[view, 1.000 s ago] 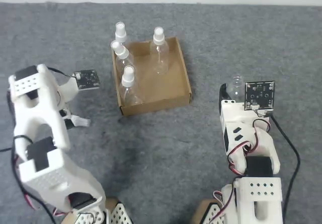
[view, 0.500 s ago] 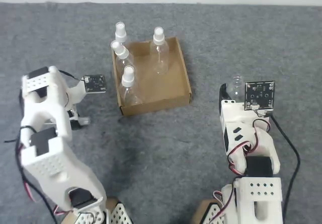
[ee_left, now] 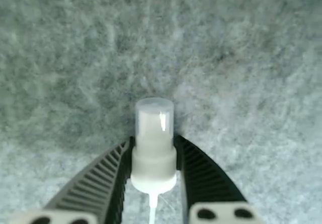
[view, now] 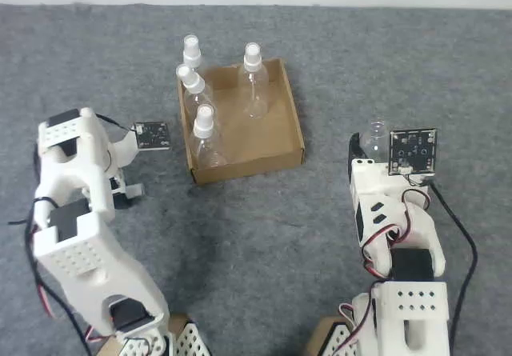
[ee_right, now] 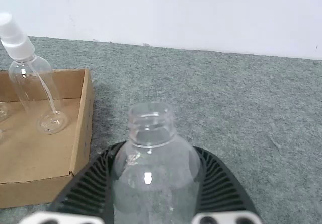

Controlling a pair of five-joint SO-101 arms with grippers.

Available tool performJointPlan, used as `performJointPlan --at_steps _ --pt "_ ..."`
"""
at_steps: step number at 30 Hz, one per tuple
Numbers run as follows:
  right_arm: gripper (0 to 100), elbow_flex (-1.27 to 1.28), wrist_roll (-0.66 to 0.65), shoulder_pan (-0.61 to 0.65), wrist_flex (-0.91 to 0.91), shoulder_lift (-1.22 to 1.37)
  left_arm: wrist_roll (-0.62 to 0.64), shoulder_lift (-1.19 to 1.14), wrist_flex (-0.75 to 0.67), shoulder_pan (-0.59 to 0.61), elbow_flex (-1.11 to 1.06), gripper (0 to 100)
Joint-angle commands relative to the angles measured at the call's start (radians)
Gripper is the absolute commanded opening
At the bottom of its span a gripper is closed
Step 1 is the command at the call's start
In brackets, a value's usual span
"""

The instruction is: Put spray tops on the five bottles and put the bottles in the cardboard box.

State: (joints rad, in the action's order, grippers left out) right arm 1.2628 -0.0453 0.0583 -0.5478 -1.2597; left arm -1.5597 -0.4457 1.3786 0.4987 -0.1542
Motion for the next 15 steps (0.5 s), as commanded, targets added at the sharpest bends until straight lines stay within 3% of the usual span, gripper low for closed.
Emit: performJointPlan --at_steps 1,8,15 --pt "4.6 -0.017 -0.02 0.004 0.027 -0.028 0.051 -0.029 -0.025 -0.006 0.033 6" --pt "4.6 -0.017 -0.02 0.004 0.027 -0.028 0.17 0.012 0.009 -0.002 0.035 1" --pt "4.6 -0.02 -0.02 0.007 0.027 -0.028 0.18 0.104 0.143 -0.002 0.033 1"
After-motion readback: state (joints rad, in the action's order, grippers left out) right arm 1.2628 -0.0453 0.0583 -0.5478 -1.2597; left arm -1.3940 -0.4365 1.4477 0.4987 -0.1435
